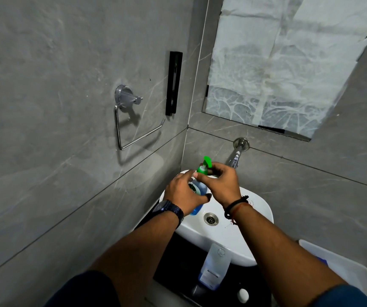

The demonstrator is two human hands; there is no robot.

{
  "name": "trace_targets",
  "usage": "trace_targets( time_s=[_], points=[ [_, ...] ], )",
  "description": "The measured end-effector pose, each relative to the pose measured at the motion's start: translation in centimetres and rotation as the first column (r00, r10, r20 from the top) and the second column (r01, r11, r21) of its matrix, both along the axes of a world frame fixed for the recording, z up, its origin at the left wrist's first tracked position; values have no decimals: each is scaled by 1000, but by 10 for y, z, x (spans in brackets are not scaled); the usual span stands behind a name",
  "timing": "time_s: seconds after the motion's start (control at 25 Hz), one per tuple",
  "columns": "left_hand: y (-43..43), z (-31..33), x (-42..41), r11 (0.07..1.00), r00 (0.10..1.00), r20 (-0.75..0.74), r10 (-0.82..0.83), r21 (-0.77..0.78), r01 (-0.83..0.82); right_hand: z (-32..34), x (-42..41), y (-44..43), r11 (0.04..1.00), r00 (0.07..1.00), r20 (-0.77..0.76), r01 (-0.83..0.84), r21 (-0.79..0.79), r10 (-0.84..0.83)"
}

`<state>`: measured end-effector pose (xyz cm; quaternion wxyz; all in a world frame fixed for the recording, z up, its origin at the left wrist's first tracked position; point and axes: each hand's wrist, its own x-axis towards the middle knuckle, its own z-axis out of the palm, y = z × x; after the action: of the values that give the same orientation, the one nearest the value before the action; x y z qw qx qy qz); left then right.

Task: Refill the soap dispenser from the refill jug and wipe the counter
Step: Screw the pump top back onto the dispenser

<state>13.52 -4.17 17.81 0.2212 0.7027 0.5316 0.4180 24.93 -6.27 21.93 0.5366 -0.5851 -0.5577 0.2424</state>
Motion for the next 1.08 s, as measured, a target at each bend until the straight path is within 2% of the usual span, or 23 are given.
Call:
trace_targets(
  time_s=[0.08, 0.24, 0.36, 0.48, 0.84, 0.96, 1.08],
  points=[
    [0, -1, 0, 1000, 1000, 19, 2, 3, -2, 1, 0, 1, 1000, 1000, -4, 7, -5, -7],
    [5, -2, -1, 1000, 1000, -17, -11, -4, 11, 0, 5, 3, 994, 992, -81, -99, -49, 94],
    [6, -4, 2, 1000, 1000, -20, -3, 1, 3, -2, 2, 7, 998, 994, -104, -16, -58, 9],
    [7, -6, 4, 1000, 1000, 17, 9, 25, -9, -3, -5, 9, 996, 995, -62, 73, -49, -76],
    [11, -17, 7, 996, 998, 33, 62, 58, -64, -9, -15, 13, 981, 982, 30, 189, -44, -188],
    [13, -18, 2, 999, 998, 33, 47, 21, -47, -7, -17, 11, 988, 986, 106, 138, -63, -131],
    [16, -22, -6, 998, 998, -33, 49, -27, -50, 7, -9, 7, 998, 989, 145, -21, -63, 30]
  ],
)
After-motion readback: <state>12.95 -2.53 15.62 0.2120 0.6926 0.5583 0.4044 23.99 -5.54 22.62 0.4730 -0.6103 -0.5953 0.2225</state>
